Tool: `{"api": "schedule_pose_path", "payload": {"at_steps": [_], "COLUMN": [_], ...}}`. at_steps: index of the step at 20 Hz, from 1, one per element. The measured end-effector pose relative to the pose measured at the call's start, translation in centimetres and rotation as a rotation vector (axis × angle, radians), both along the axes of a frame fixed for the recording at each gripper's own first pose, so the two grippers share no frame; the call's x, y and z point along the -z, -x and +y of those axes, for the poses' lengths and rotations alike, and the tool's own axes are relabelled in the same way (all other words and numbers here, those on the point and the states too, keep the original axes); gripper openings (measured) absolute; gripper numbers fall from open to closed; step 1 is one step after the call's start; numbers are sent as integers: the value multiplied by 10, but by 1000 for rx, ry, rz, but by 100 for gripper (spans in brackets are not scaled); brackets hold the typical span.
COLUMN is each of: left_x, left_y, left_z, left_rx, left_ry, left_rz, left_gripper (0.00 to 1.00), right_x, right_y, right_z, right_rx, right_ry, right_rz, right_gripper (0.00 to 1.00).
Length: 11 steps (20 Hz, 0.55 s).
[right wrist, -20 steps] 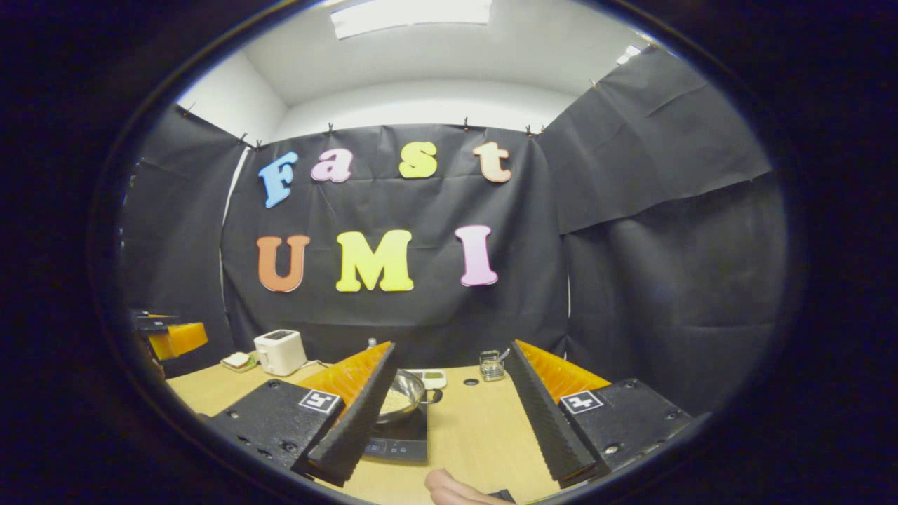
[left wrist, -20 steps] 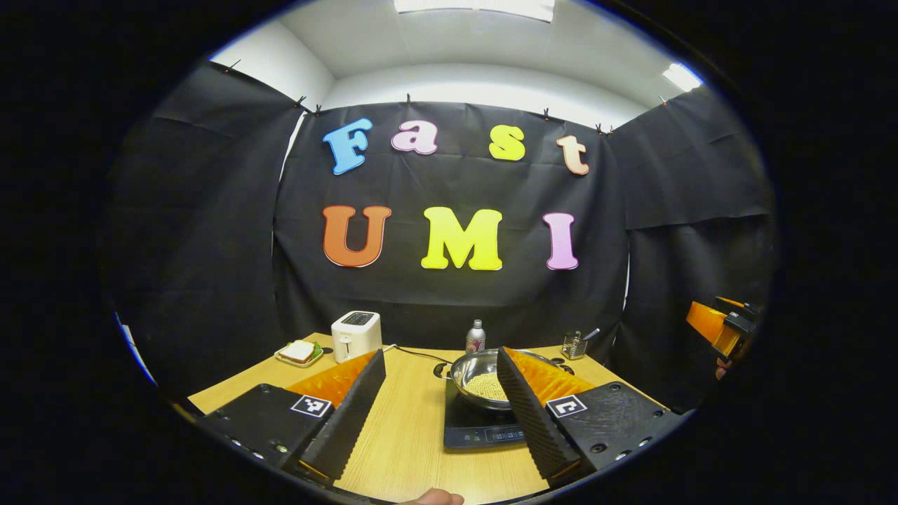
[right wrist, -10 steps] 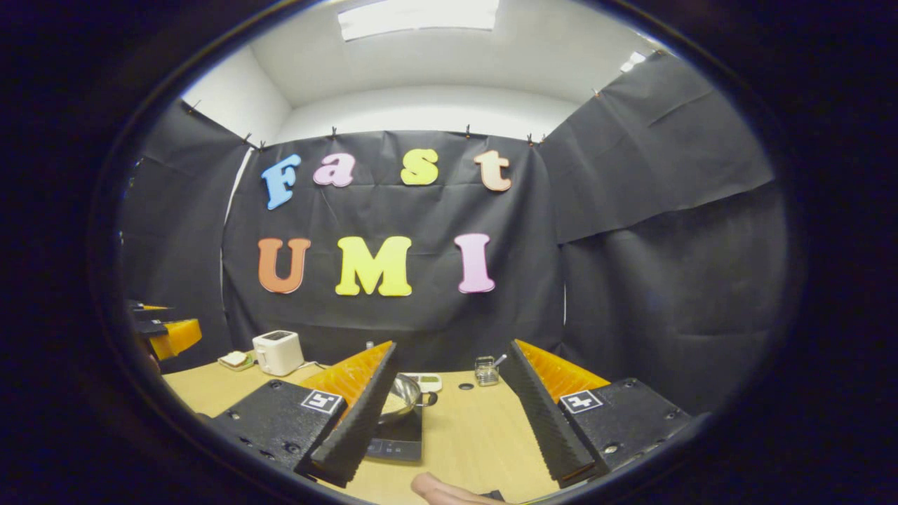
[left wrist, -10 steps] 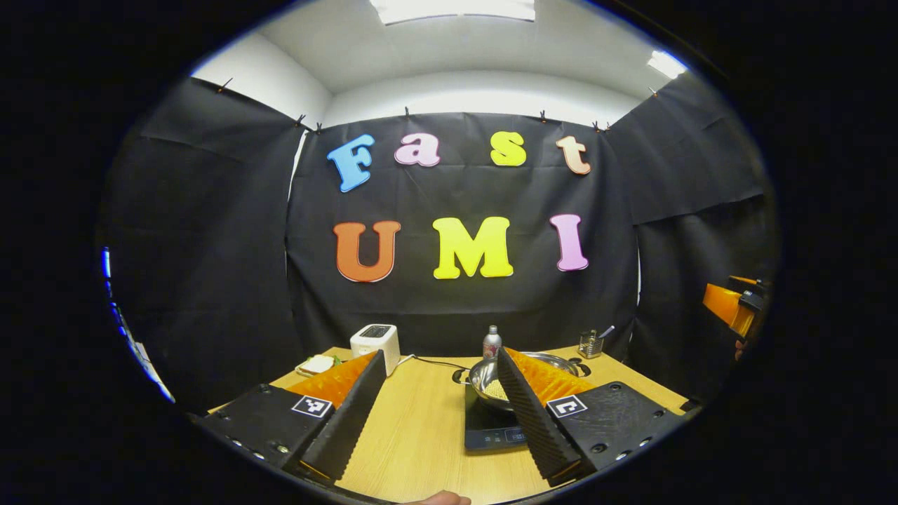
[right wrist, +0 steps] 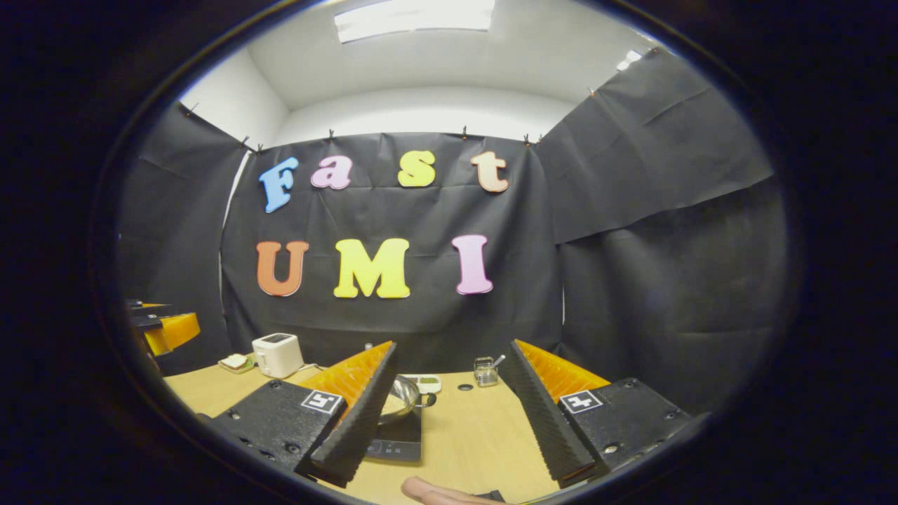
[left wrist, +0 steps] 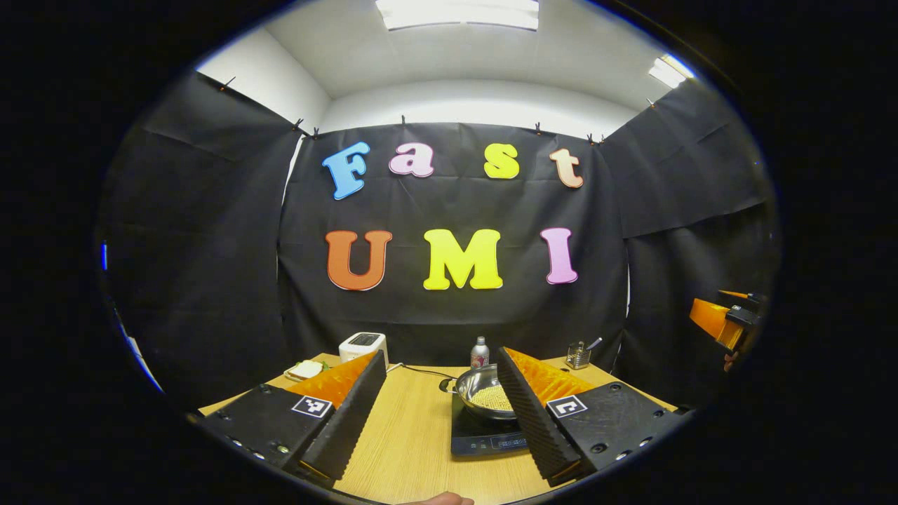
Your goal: First push the handle of the pot to place it horizontally, then grasp the pot with both hands and set it on the induction cooktop.
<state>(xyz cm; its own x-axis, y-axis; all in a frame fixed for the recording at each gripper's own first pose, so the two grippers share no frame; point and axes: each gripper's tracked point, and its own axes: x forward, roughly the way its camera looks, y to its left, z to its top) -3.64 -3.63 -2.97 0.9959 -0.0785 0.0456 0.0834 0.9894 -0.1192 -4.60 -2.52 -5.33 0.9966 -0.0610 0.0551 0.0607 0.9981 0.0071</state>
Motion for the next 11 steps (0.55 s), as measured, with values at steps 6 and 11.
{"api": "schedule_pose_path", "payload": {"at_steps": [6, 11], "left_x": [-2, -7], "left_y": [3, 8], "left_z": [-1, -3], "left_rx": [3, 4], "left_ry": [-11, -17], "left_rz": [-7, -17], "left_gripper": [84, 84], "right_x": [-4, -6], "right_y": [3, 3], "right_z": [0, -5], "right_rx": [-11, -29], "right_ry": [-3, -21], "right_rz": [-7, 4], "right_gripper": [98, 96]}}
